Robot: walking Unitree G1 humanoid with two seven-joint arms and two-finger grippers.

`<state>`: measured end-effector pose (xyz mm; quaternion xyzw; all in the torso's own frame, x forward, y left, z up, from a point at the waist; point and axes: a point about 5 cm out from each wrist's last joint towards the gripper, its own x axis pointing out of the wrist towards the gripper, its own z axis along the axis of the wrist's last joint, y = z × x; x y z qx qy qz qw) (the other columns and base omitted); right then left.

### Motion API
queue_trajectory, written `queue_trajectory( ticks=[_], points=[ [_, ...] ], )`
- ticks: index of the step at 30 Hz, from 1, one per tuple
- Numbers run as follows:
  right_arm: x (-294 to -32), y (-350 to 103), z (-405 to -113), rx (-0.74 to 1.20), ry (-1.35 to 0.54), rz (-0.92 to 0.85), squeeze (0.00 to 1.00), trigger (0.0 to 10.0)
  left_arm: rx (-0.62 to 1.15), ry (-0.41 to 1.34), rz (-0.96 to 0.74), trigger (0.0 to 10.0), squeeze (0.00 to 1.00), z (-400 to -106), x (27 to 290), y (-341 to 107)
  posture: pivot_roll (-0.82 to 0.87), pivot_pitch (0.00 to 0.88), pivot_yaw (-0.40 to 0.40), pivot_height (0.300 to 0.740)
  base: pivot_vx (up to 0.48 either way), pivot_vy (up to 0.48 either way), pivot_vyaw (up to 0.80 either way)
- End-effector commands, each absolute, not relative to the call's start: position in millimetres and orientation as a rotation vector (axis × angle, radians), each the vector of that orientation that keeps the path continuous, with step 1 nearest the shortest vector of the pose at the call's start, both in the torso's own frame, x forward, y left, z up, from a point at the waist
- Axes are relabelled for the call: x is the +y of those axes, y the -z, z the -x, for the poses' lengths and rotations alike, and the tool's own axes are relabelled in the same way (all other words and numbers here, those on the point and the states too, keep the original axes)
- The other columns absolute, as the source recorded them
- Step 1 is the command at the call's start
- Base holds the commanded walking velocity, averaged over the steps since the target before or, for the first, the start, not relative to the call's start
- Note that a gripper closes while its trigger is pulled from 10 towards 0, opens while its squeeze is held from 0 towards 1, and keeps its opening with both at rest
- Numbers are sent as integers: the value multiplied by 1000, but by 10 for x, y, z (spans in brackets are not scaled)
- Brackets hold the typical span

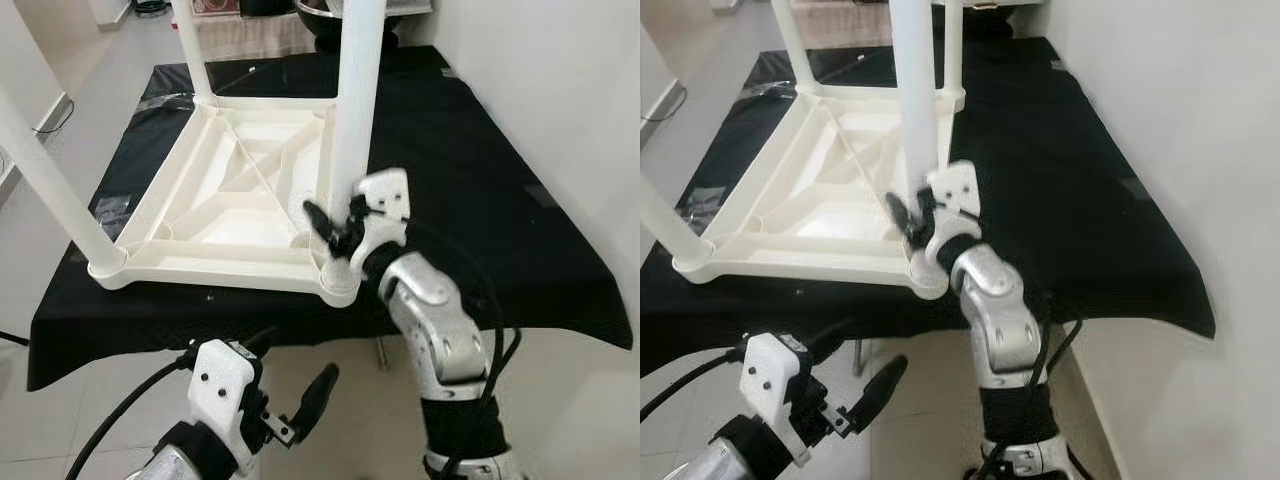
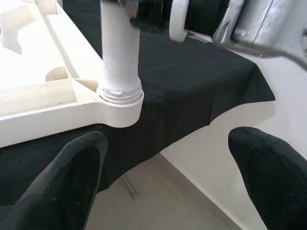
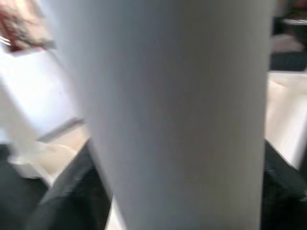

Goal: Building children table

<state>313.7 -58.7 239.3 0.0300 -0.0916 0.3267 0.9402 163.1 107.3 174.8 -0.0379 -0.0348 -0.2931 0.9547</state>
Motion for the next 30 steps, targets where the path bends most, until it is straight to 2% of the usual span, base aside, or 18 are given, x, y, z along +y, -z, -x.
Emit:
queue_trajectory(
  ticks=[1,5,7,8,9,10,16,17,26,27,28,29,30],
  points=[
    [-491,-2531,-3076,-260,-755,-94,1000,10000,-46,595,66,10000,0,-1620,1089,-1718,63,228,11,740,0,0,0],
    [-448,-2556,-3083,-275,-896,-70,1000,10000,-47,598,69,10000,0,-1620,1083,-1721,69,231,9,740,0,0,0],
    [-452,-2577,-3131,-293,-1051,12,1000,10000,-48,597,71,10000,0,-1617,1073,-1725,74,234,6,740,0,0,0],
    [-478,-2599,-3179,-295,-1099,38,153,10000,-47,597,71,10000,0,-1614,1070,-1726,78,236,4,740,0,0,0],
    [-498,-2616,-3210,-296,-1125,52,153,10000,-47,596,72,10000,0,-1611,1068,-1726,78,236,4,740,0,0,0],
    [-531,-2651,-3267,-290,-1163,62,0,10000,-47,596,73,10000,0,-1605,1066,-1727,80,241,1,740,0,0,0],
    [-641,-2792,-3362,-280,-1322,90,0,10000,-43,598,76,10000,0,-1578,1058,-1732,89,248,-1,740,0,0,0],
    [-678,-2845,-3362,-274,-1396,84,0,10000,-42,598,78,10000,0,-1570,1056,-1735,91,253,-3,740,0,0,0],
    [-746,-2841,-3382,-230,-1568,129,0,10000,-36,598,82,10000,0,-1548,1050,-1745,99,265,-6,740,0,0,0],
    [-745,-2835,-3384,-224,-1581,128,0,4824,-36,599,82,10000,0,-1548,1048,-1746,99,264,-7,740,0,0,0],
    [-745,-2835,-3384,-224,-1581,128,0,4824,-36,599,82,10000,0,-1548,1048,-1746,99,264,-7,740,0,0,0],
    [-747,-2831,-3394,-221,-1593,129,0,2118,-36,599,82,10000,0,-1550,1046,-1748,102,266,-9,740,0,0,0],
    [-746,-2826,-3397,-217,-1603,126,0,0,-37,599,82,10000,0,-1550,1044,-1750,102,266,-9,740,0,0,0]
  ],
)
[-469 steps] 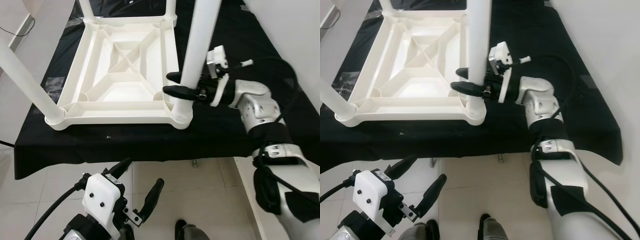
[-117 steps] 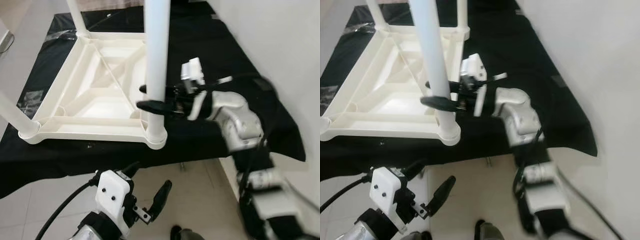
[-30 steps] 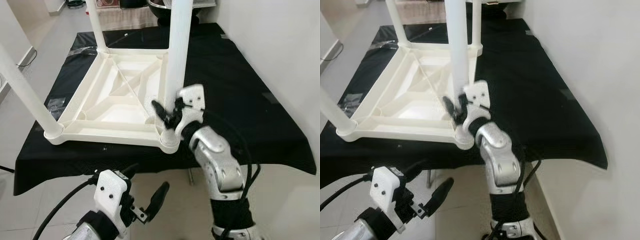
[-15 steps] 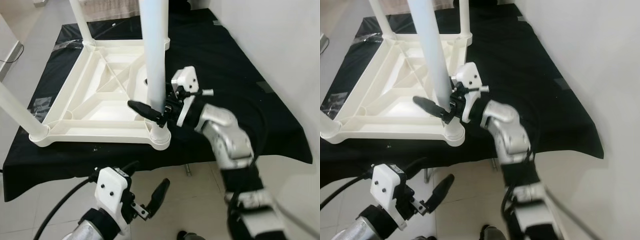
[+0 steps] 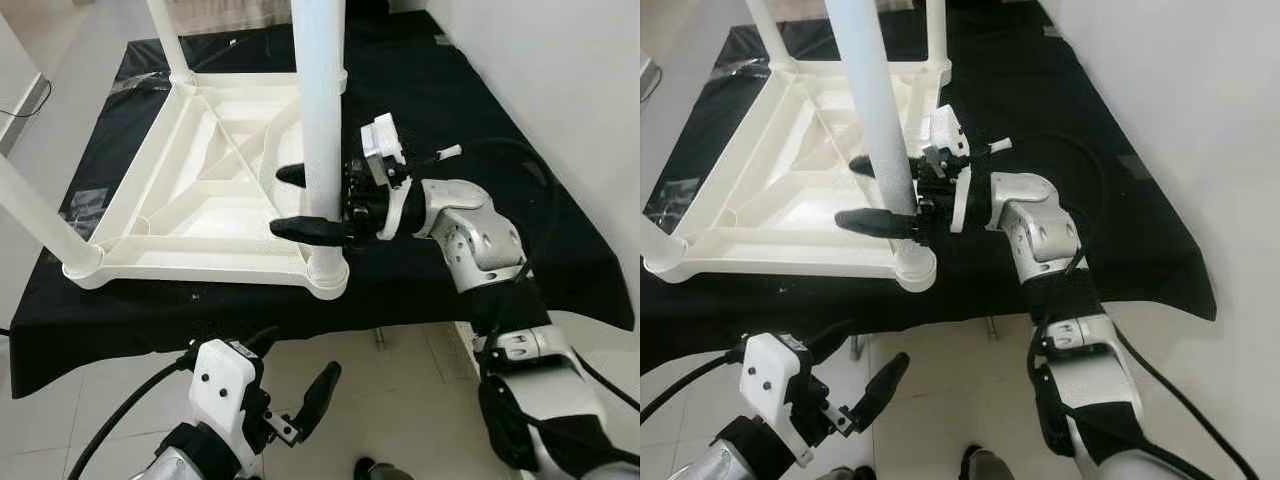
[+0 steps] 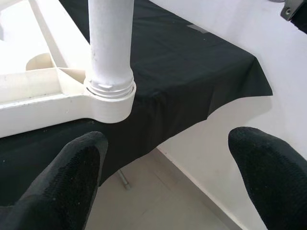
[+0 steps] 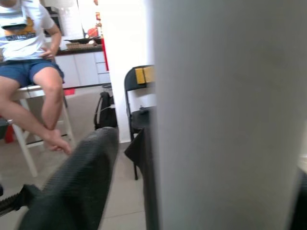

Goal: Building children table

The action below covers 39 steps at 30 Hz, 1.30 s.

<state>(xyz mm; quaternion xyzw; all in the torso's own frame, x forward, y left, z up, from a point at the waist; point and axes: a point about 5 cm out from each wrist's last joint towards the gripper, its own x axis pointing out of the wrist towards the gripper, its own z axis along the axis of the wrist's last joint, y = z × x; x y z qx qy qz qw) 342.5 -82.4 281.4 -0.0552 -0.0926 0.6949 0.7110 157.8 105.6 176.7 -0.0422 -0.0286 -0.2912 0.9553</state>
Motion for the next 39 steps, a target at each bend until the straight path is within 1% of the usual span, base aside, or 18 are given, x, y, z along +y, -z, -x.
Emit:
queue_trajectory(
  ticks=[1,8,11,12,13,14,16,17,18,19,20,22,25,32,33,34,38,39],
  points=[
    [-746,-2826,-3397,-217,-1603,126,0,0,-37,599,82,10000,0,-1550,1044,-1750,102,266,-9,740,0,0,0],
    [-719,-2708,-3377,-179,-1648,124,0,0,-37,599,82,10000,0,-1551,1034,-1752,98,259,-20,740,0,0,0],
    [-719,-2583,-3390,-147,-1592,165,0,0,-38,598,83,10000,0,-1551,1027,-1751,99,257,-24,740,0,0,0],
    [-774,-2462,-3436,-95,-1470,217,0,0,-38,595,82,10000,0,-1551,1023,-1750,98,256,-27,740,0,0,0],
    [-774,-2462,-3436,-95,-1470,217,0,0,-38,595,82,10000,0,-1551,1023,-1750,98,256,-27,740,0,0,0],
    [-820,-2394,-3467,-52,-1379,229,0,0,-38,594,82,10000,0,-1549,1024,-1749,97,255,-37,740,0,0,0],
    [-934,-2162,-3519,61,-1010,152,0,0,-36,592,80,10000,0,-1542,1024,-1742,101,245,-56,740,0,0,0],
    [-934,-2162,-3519,61,-1010,152,0,0,-36,592,80,10000,0,-1542,1024,-1742,101,245,-56,740,0,0,0],
    [-1047,-1959,-3482,139,-716,75,0,0,-36,590,75,10000,0,-1541,1029,-1741,114,243,-63,740,0,0,0],
    [-1047,-1959,-3482,139,-716,75,0,0,-36,590,75,10000,0,-1541,1029,-1741,114,243,-63,740,0,0,0],
    [-1121,-1746,-3331,215,-531,41,0,0,-38,584,65,10000,0,-1546,1046,-1743,120,250,-55,740,0,0,0],
    [-1138,-1621,-3170,256,-442,20,0,0,-37,578,57,10000,0,-1551,1064,-1744,115,248,-47,740,0,0,0],
    [-1148,-1587,-3094,261,-396,21,0,0,-30,584,49,10000,0,-1548,1076,-1736,105,233,-41,740,0,0,0],
    [-1164,-1795,-3301,174,-356,72,0,0,-31,579,-7,10000,0,-1560,1132,-1735,115,221,-47,740,0,0,0],
    [-1182,-1905,-3385,144,-330,91,0,6902,-33,560,-23,10000,0,-1562,1175,-1744,122,220,-48,740,0,0,0],
    [-1198,-1984,-3440,121,-314,106,0,10000,-34,544,-31,10000,0,-1561,1208,-1752,125,222,-47,740,0,0,0],
    [-1207,-2152,-3478,63,-291,102,0,10000,-35,526,-39,10000,0,-1563,1245,-1761,127,226,-47,740,0,0,0],
    [-1207,-2223,-3511,41,-325,84,1000,10000,-35,526,-40,10000,0,-1564,1243,-1762,125,229,-45,740,0,0,0]
  ],
)
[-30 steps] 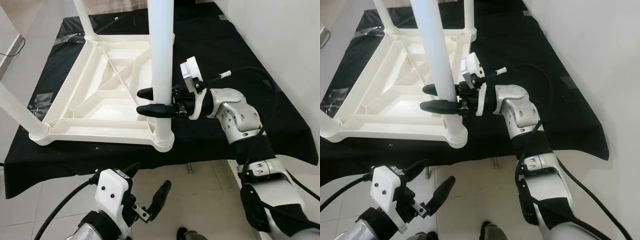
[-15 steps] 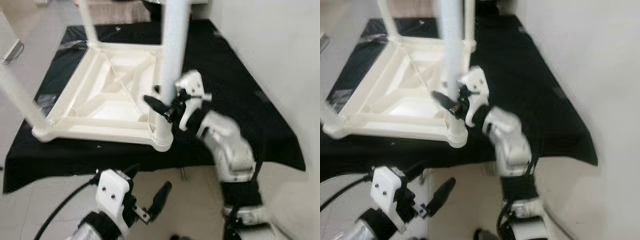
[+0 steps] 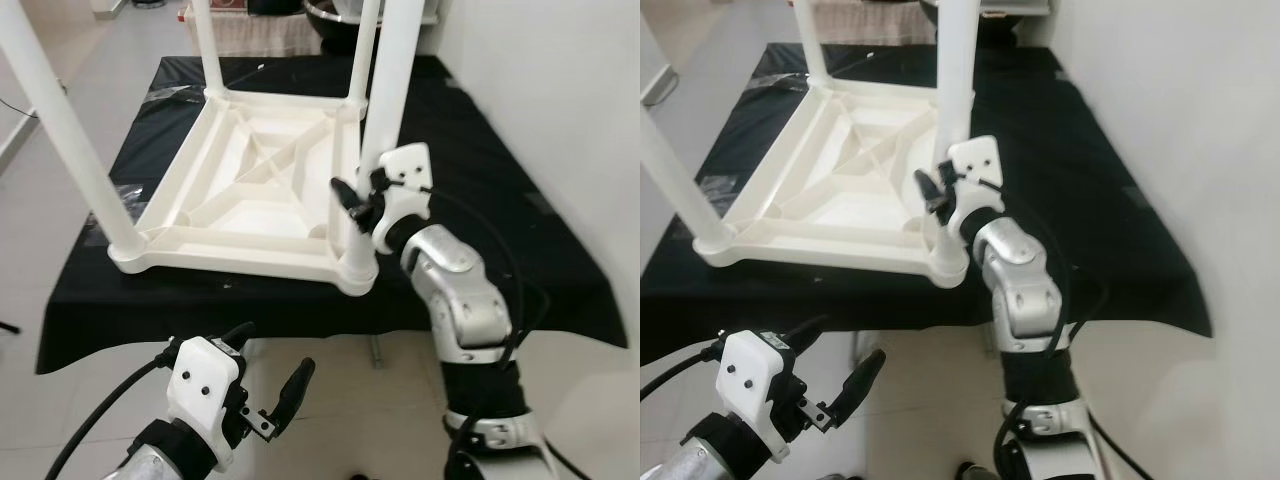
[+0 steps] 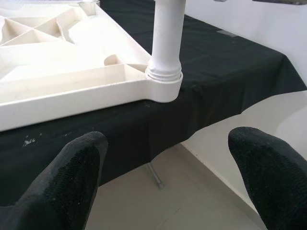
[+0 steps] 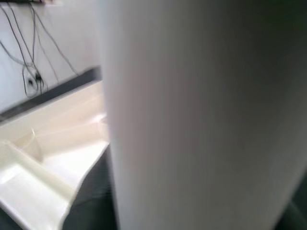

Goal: Building children table

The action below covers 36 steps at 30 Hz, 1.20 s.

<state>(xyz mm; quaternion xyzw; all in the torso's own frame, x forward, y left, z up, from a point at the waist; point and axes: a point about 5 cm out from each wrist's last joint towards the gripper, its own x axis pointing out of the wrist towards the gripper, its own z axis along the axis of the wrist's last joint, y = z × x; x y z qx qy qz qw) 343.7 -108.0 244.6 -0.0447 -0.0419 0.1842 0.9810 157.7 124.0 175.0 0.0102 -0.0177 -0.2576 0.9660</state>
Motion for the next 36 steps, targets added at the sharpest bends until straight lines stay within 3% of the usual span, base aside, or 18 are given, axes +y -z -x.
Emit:
queue_trajectory(
  ticks=[1,6,8,10,11,13,14,24,25,27,28,29,36],
  points=[
    [-1207,-2223,-3511,41,-325,84,1000,10000,-35,526,-40,10000,0,-1564,1243,-1762,125,229,-45,740,0,0,0],
    [-1255,-2500,-3650,-67,-434,19,1000,10000,-37,530,-43,10000,0,-1566,1235,-1766,127,237,-45,740,0,0,0],
    [-1260,-2699,-3703,-159,-604,-37,1000,10000,-38,529,-45,10000,0,-1568,1235,-1770,129,240,-45,740,0,0,0],
    [-1250,-2719,-3704,-171,-646,-32,1000,10000,-37,528,-45,10000,0,-1568,1237,-1770,129,240,-45,740,0,0,0],
    [-1211,-2739,-3659,-193,-773,-2,737,10000,-37,528,-45,10000,0,-1566,1239,-1773,135,247,-43,740,0,0,0],
    [-1186,-2748,-3622,-205,-863,19,737,10000,-37,527,-45,10000,0,-1565,1241,-1774,135,247,-43,740,0,0,0],
    [-1158,-2747,-3573,-204,-979,24,0,10000,-37,525,-45,10000,0,-1564,1244,-1776,137,251,-41,740,0,0,0],
    [-1137,-2751,-3548,-154,-1411,66,0,10000,-34,529,-43,10000,0,-1550,1240,-1782,145,262,-37,740,0,0,0],
    [-1144,-2765,-3551,-151,-1455,50,0,8000,-32,528,-44,10000,0,-1548,1242,-1781,145,262,-37,740,0,0,0],
    [-1150,-2775,-3551,-149,-1482,38,0,8000,-31,527,-44,10000,0,-1546,1244,-1782,147,265,-36,740,0,0,0],
    [-1158,-2778,-3554,-145,-1507,30,0,2275,-31,527,-44,10000,0,-1544,1245,-1783,148,264,-35,740,0,0,0],
    [-1170,-2772,-3546,-135,-1540,23,0,0,-31,527,-44,10000,0,-1544,1245,-1783,147,264,-35,740,0,0,0],
    [-1200,-2758,-3543,-110,-1615,40,0,0,-31,530,-42,10000,0,-1549,1240,-1779,141,261,-35,740,0,0,0]
  ],
)
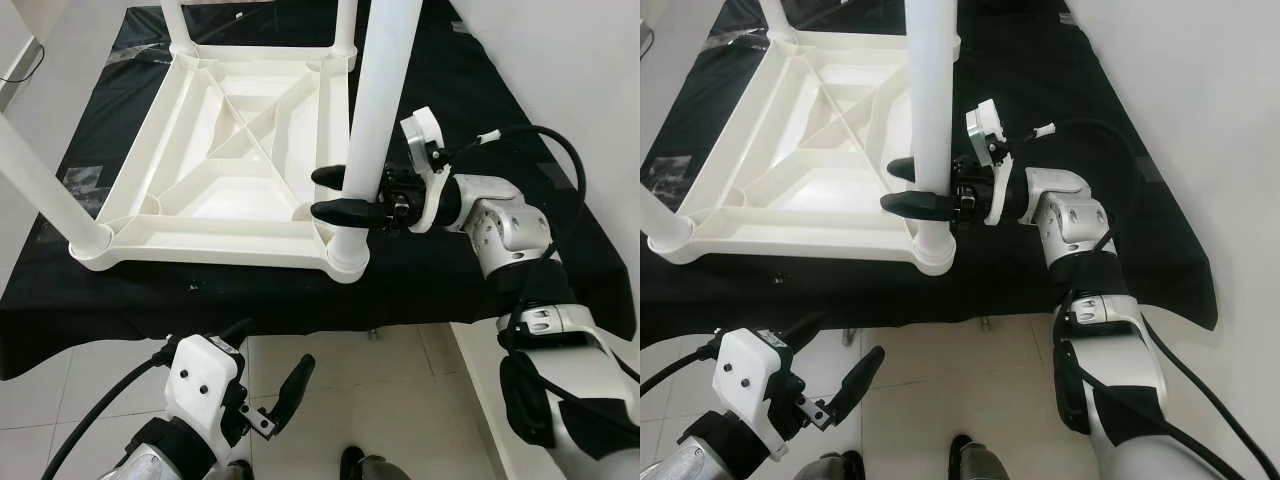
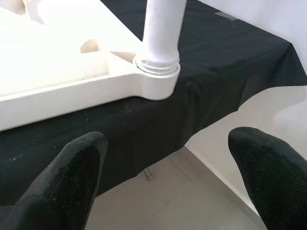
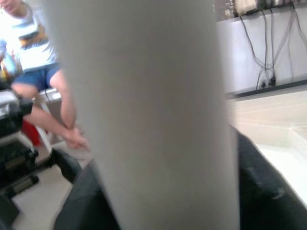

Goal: Building children table

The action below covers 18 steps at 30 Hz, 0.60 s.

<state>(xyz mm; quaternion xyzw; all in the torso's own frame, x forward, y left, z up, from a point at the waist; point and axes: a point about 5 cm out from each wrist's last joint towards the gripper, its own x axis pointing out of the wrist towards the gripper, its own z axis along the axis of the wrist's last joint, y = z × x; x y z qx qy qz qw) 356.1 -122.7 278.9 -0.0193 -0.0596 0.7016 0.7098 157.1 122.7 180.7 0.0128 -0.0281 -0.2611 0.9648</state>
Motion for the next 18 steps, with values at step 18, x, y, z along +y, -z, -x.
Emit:
queue_trajectory(
  ticks=[18],
  points=[
    [-1125,-1914,-3412,68,-484,223,0,0,-29,531,-40,10000,0,-1558,1244,-1764,115,256,-37,740,0,0,0]
  ],
)
